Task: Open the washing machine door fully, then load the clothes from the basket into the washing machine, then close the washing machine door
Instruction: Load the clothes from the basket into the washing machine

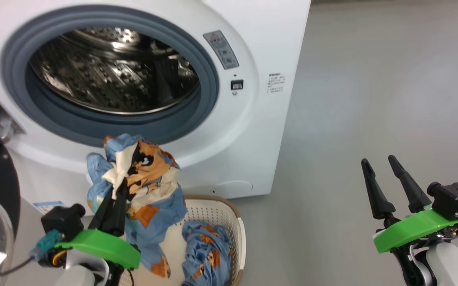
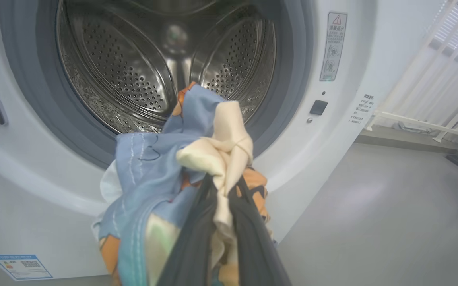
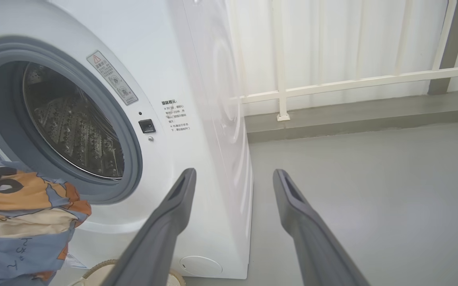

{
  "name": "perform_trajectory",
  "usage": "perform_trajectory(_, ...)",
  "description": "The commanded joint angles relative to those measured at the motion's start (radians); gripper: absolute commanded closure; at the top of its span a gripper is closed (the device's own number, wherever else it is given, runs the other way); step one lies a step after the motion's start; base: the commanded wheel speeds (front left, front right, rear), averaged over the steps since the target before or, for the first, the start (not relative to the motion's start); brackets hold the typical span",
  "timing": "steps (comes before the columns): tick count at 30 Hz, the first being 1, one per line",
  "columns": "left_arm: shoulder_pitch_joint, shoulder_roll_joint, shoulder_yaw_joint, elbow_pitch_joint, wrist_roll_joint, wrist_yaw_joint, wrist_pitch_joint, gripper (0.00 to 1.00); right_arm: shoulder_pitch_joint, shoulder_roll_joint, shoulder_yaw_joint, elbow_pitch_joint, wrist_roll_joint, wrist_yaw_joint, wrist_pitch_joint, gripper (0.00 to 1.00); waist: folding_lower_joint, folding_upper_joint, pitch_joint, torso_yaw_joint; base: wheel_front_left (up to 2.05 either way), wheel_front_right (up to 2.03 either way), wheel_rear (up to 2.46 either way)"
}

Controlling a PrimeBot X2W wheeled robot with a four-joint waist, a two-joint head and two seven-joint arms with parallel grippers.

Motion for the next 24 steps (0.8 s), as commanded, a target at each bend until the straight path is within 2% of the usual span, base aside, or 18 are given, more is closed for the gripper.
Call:
perform_trajectory(1,-0.003,0.035,0.040,-0.056,0.008,0.013,-0.013,1.00,0.000,-0.019,0.023,-0.023,0.011,0.006,-0.009,0.00,0.0001,-0.0001,-0.038,0.013,0.00,0.00,0.00)
perform_trajectory(10,0.080,0.073,0.066,-0.286,-0.001,0.092,0.025,1.00,0.013,-0.035,0.034,-0.029,0.023,0.006,-0.009,0.00,0.0001,-0.0001,-0.056,0.016,0.00,0.00,0.00)
perform_trajectory(17,0.097,0.088,0.067,-0.338,0.005,0.120,0.041,1.00,0.005,-0.042,0.038,-0.031,0.024,0.006,-0.009,0.00,0.0001,-0.0001,-0.051,0.013,0.00,0.00,0.00)
perform_trajectory(24,0.072,0.090,0.063,-0.334,0.009,0.126,0.049,1.00,-0.002,-0.044,0.035,-0.038,0.020,0.006,-0.009,0.00,0.0001,-0.0001,-0.033,0.006,0.00,0.00,0.00)
